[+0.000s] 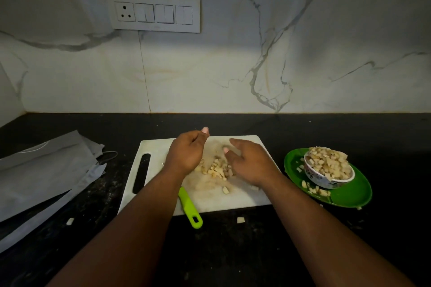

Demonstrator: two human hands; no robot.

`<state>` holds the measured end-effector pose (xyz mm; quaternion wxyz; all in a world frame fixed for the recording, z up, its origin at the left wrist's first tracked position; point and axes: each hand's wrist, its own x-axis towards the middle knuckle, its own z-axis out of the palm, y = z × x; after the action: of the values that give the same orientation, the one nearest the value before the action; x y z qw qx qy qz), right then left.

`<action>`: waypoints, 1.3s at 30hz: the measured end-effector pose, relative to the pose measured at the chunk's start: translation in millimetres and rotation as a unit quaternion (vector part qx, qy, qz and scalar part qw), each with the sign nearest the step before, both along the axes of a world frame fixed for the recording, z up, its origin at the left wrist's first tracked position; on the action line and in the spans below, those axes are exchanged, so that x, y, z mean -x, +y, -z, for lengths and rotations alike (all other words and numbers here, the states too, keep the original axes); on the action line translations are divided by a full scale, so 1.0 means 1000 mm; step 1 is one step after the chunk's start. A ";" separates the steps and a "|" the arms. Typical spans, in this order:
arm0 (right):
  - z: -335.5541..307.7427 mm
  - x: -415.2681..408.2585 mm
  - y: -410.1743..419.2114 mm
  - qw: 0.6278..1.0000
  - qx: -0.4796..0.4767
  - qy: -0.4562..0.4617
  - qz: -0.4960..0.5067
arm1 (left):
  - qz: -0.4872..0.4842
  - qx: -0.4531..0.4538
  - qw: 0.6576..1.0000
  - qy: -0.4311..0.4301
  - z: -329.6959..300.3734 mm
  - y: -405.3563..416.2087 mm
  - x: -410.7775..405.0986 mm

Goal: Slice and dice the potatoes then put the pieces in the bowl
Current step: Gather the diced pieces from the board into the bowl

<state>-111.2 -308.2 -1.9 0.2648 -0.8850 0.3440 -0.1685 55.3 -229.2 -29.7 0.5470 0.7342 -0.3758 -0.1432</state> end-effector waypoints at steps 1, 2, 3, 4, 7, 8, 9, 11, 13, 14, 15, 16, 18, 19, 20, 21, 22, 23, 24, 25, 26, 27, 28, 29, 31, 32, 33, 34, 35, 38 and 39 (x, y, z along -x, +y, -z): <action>-0.001 0.006 -0.006 0.999 0.014 0.032 0.030 | 0.000 0.000 1.000 0.003 0.000 0.000 0.000; 0.000 0.010 -0.009 0.997 0.019 0.061 0.048 | 0.000 0.002 1.000 0.006 -0.001 -0.001 0.000; 0.003 0.012 -0.008 0.995 0.014 0.082 0.053 | 0.001 0.005 1.000 0.010 -0.001 -0.001 0.000; 0.006 0.012 -0.004 0.995 0.005 0.090 0.043 | 0.002 0.008 1.000 0.010 -0.001 -0.001 -0.001; 0.015 -0.001 0.019 0.997 -0.031 0.050 -0.040 | 0.013 0.018 1.000 0.003 0.003 -0.003 -0.003; 0.016 -0.006 0.025 0.996 -0.039 0.032 -0.067 | 0.021 0.024 0.999 0.005 0.003 -0.004 -0.003; 0.014 -0.010 0.030 0.995 -0.048 0.018 -0.087 | 0.027 0.028 0.999 0.011 0.002 -0.004 -0.003; 0.006 -0.009 0.031 0.994 -0.067 -0.011 -0.087 | 0.036 0.038 0.998 0.029 0.001 -0.002 -0.002; -0.003 0.002 0.023 0.997 -0.056 -0.005 -0.053 | 0.042 0.050 0.997 0.048 -0.002 0.000 -0.001; -0.004 0.010 0.017 0.998 -0.053 0.023 -0.031 | 0.049 0.052 0.996 0.054 -0.004 0.001 0.001; -0.004 0.016 0.014 0.996 -0.054 0.066 -0.010 | 0.056 0.053 0.995 0.058 -0.006 0.002 0.002; -0.002 0.020 0.014 0.992 -0.056 0.112 0.005 | 0.066 0.053 0.994 0.062 -0.008 0.001 0.004; 0.010 0.017 0.023 0.984 -0.022 0.179 -0.006 | 0.084 0.053 0.992 0.075 -0.008 -0.002 0.006; 0.018 0.012 0.030 0.982 0.008 0.188 -0.021 | 0.090 0.052 0.991 0.080 -0.007 -0.003 0.006; 0.025 0.004 0.035 0.982 0.038 0.182 -0.037 | 0.097 0.049 0.990 0.087 -0.006 -0.004 0.005; 0.031 -0.003 0.038 0.983 0.059 0.168 -0.047 | 0.103 0.044 0.989 0.095 -0.005 -0.005 0.004; 0.033 -0.011 0.040 0.985 0.074 0.150 -0.052 | 0.108 0.041 0.988 0.105 -0.004 -0.006 0.003; 0.033 -0.018 0.038 0.987 0.083 0.129 -0.056 | 0.111 0.040 0.987 0.114 -0.004 -0.005 0.002; 0.032 -0.023 0.035 0.989 0.081 0.103 -0.063 | 0.112 0.041 0.985 0.123 -0.004 -0.004 0.001; 0.029 -0.029 0.031 0.992 0.069 0.068 -0.076 | 0.111 0.048 0.983 0.139 -0.005 -0.003 0.000; 0.026 -0.030 0.026 0.995 0.047 0.023 -0.087 | 0.113 0.058 0.979 0.160 -0.006 -0.003 0.000; 0.022 -0.027 0.021 0.995 0.027 -0.021 -0.093 | 0.117 0.066 0.974 0.180 -0.007 -0.003 -0.001; 0.016 -0.023 0.020 0.993 0.020 -0.057 -0.101 | 0.117 0.072 0.971 0.195 -0.007 0.001 -0.002; 0.009 -0.016 0.015 0.991 0.022 -0.087 -0.099 | 0.123 0.070 0.969 0.203 -0.008 0.001 -0.002; -0.004 0.007 0.007 0.988 0.008 -0.108 -0.110 | 0.131 0.074 0.963 0.222 -0.008 0.002 -0.004; -0.008 0.017 0.005 0.986 -0.015 -0.093 -0.136 | 0.131 0.084 0.958 0.239 -0.008 0.003 -0.006; -0.014 0.025 0.006 0.982 -0.045 -0.061 -0.173 | 0.131 0.094 0.954 0.255 -0.009 0.004 -0.008; -0.016 0.030 0.009 0.976 -0.072 -0.016 -0.207 | 0.133 0.099 0.949 0.268 -0.009 0.005 -0.009; -0.016 0.030 0.012 0.968 -0.087 0.028 -0.232 | 0.135 0.104 0.945 0.278 -0.010 0.005 -0.010; -0.004 0.013 0.017 0.971 -0.037 0.047 -0.233 | 0.142 0.103 0.942 0.285 -0.010 0.005 -0.009; -0.003 0.006 0.017 0.975 -0.008 0.030 -0.221 | 0.145 0.097 0.944 0.279 -0.011 0.005 -0.008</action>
<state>-116.8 -291.1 1.0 0.2917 -0.9418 0.1486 -0.0761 63.4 -224.1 -19.0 0.6721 0.5460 -0.3226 -0.3823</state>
